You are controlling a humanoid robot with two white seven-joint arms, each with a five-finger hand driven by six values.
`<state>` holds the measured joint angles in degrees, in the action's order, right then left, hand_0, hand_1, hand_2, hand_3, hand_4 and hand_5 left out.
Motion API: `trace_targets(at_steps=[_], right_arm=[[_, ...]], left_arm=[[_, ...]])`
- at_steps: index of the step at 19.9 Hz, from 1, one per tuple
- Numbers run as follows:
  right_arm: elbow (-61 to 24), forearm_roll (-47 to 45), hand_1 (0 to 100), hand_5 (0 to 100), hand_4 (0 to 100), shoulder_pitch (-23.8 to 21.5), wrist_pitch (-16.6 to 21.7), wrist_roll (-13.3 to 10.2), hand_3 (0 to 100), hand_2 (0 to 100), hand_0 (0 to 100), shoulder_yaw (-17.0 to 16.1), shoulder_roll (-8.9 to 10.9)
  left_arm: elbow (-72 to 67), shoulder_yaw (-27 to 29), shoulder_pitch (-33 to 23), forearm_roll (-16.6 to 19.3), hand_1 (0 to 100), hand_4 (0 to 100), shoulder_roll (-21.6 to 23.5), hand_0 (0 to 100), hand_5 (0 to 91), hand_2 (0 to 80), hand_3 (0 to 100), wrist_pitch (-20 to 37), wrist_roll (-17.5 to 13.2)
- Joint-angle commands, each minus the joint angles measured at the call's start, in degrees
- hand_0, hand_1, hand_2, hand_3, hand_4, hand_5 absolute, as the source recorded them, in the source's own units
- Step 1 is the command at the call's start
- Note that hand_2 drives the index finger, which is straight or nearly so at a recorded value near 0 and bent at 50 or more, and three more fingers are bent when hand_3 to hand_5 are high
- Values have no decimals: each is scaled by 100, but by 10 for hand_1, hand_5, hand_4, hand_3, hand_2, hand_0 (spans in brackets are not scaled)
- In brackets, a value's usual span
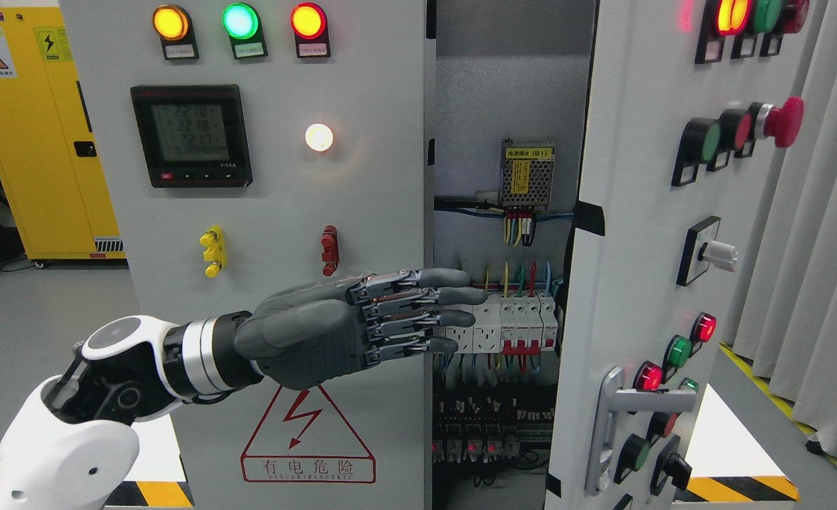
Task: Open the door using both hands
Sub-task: 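Reach the left hand into the gap behind the open button door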
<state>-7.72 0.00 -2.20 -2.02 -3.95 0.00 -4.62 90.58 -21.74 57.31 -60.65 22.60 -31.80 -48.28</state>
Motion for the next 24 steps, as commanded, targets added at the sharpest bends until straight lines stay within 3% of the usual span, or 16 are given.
trace_targets(at_steps=[1,4,13,24], right_arm=[[-1,-123,500,0,0,0,0,0,0,40,0,-149,5],[-10,-123,500,0,0,0,0,0,0,40,0,-149,-4],[8,-123,500,0,0,-62,0,0,0,40,0,-141,49],[8,-123,500,0,0,-62,0,0,0,40,0,-141,49]], left_arm=[[-1304,-471,597,0,556,0,-993,120,0,0,0,8,3],[-1455,-480,641,27,556,0,-1293,120,0,0,0,8,3],[-1359,-620,712,70,556,0,-1592,120,0,0,0,-19,-6],[-1332,-682,791,466,556,0,-2040,120,0,0,0,-80,-6]])
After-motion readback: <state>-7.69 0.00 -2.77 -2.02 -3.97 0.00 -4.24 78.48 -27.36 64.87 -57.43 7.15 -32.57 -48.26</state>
